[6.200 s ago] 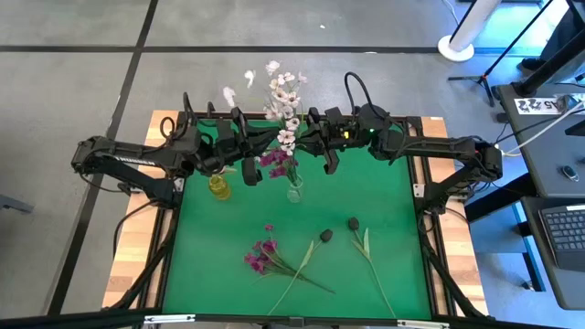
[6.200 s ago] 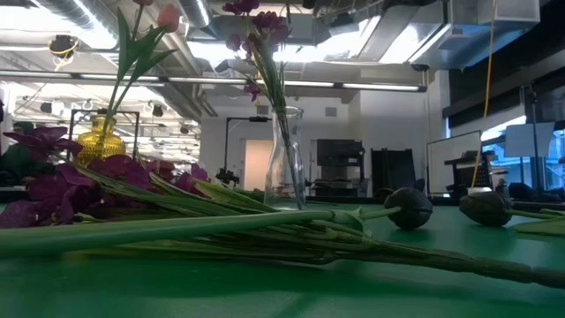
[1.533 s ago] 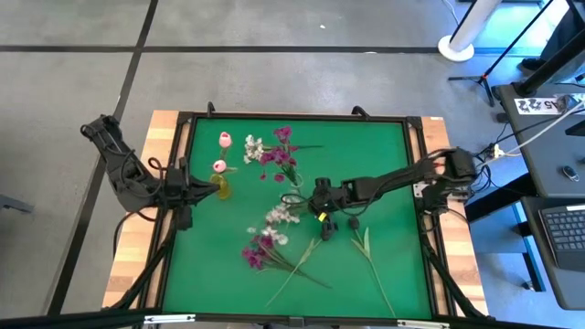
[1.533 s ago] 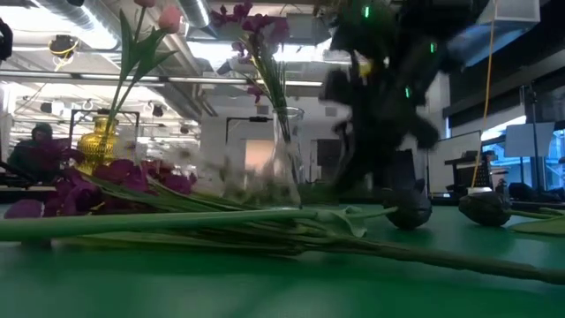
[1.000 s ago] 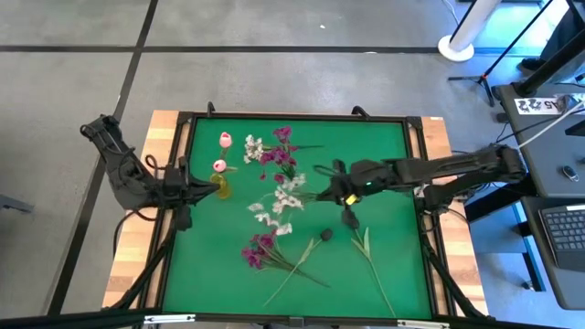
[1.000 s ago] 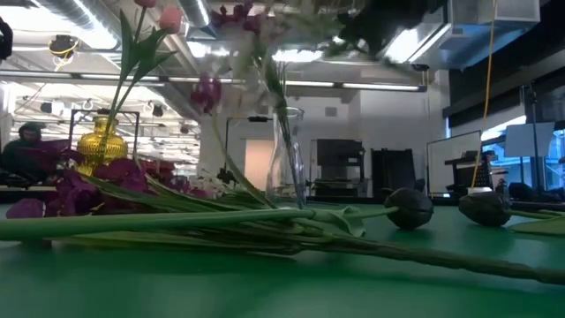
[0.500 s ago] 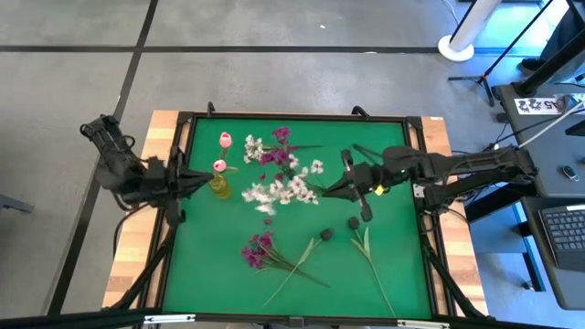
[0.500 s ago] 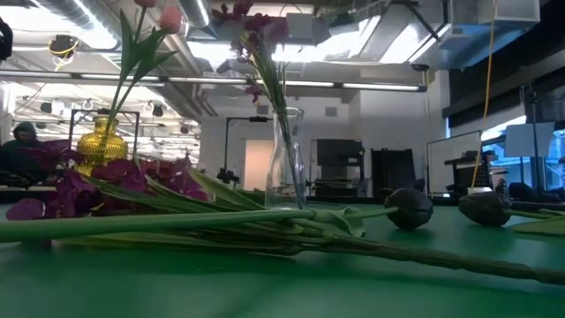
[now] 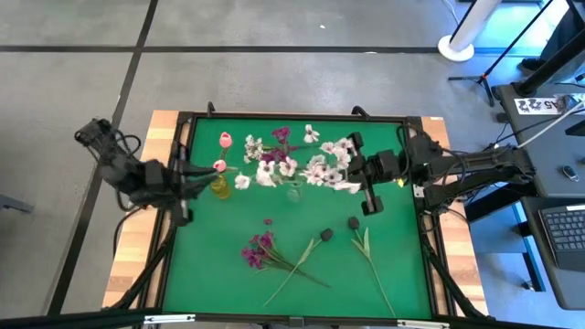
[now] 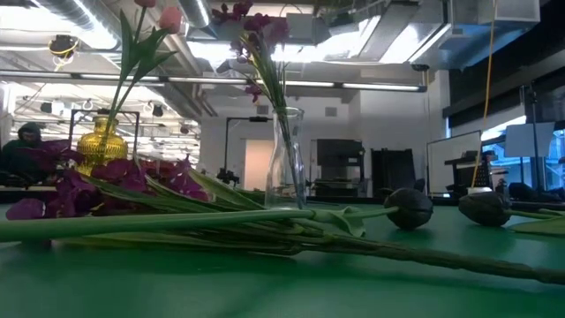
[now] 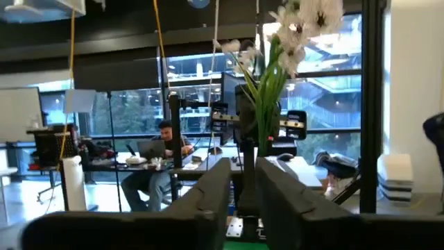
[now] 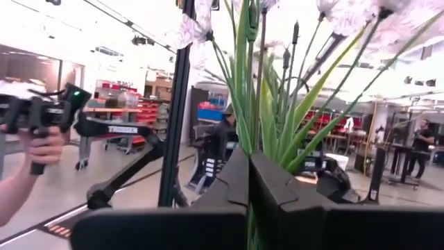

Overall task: Sort flowers into vase by color
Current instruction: Put the bottom white flower into the yellow vase

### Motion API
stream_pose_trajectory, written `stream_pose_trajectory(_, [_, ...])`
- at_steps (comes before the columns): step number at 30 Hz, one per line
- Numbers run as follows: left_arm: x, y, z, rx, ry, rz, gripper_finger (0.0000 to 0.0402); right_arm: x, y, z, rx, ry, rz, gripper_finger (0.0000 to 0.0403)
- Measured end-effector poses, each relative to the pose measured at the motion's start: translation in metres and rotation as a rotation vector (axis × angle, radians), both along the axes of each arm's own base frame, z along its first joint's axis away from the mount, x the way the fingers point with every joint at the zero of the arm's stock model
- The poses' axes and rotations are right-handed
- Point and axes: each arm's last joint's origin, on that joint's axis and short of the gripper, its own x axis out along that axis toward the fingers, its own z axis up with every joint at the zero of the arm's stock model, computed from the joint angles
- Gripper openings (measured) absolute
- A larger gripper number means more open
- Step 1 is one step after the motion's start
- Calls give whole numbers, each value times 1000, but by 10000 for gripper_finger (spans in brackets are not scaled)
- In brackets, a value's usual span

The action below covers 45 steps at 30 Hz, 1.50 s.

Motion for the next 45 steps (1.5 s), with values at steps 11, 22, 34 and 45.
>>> stream_pose_trajectory(11, [66, 4, -17, -25, 1, -70, 184, 33, 3, -5, -8, 15, -4, 0])
stream_pose_trajectory(22, [122, 3, -15, -1, -29, -102, 195, 68, 7, -8, -24, 39, 3, 0])
stream_pose_trajectory(34, [149, 4, 0, 9, -55, -120, 196, 73, 8, -11, -28, 51, 11, 0])
stream_pose_trajectory(45, [150, 7, 5, -26, -102, -166, 188, 74, 8, -13, -28, 77, 1, 0])
